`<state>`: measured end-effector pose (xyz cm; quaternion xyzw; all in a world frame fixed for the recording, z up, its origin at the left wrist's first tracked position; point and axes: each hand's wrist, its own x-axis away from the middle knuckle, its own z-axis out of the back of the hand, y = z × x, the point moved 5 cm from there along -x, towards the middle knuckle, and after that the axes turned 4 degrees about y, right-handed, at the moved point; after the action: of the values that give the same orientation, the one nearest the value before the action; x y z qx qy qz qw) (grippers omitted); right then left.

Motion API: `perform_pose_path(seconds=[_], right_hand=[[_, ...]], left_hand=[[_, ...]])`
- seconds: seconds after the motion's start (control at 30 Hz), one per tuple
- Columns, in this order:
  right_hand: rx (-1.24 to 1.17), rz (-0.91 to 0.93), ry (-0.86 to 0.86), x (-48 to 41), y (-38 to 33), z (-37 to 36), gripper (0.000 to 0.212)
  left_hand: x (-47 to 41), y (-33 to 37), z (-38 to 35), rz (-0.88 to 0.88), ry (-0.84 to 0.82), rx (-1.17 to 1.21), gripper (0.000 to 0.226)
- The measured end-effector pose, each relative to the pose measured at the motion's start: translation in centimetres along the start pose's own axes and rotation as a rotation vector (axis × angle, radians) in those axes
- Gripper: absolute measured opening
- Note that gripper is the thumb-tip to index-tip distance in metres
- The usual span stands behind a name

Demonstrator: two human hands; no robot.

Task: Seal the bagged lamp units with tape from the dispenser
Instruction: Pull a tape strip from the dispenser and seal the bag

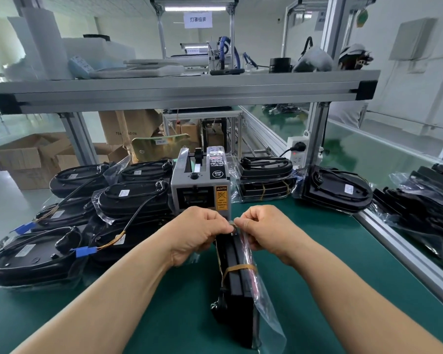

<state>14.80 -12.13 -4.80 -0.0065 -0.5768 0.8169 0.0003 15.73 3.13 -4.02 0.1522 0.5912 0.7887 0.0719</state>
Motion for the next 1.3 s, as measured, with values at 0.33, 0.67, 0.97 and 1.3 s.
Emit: perform_pose_path(seconds=[0.33, 0.67, 0.97, 1.3], right_hand=[[-0.011, 0.009, -0.012, -0.3, 0.2, -0.2, 0.026], [-0.025, -0.003, -0.014, -0.2, 0.2, -0.2, 0.023], [-0.040, -0.007, -0.008, -0.1, 0.2, -0.1, 0.023], [-0.143, -0.043, -0.011, 0.4, 0.5, -0.1, 0.020]], left_hand=[[-0.7, 0.6, 0.3, -0.005, -0.047, -0.142, 0.018], [-1.2, 0.8, 0.3, -0.034, -0.016, -0.162, 0.026], [-1.6, -1.3, -0.1, 0.038, 0.175, -0.044, 0.016], [-0.7, -2.3, -1.3, 0.031, 0.162, 0.074, 0.039]])
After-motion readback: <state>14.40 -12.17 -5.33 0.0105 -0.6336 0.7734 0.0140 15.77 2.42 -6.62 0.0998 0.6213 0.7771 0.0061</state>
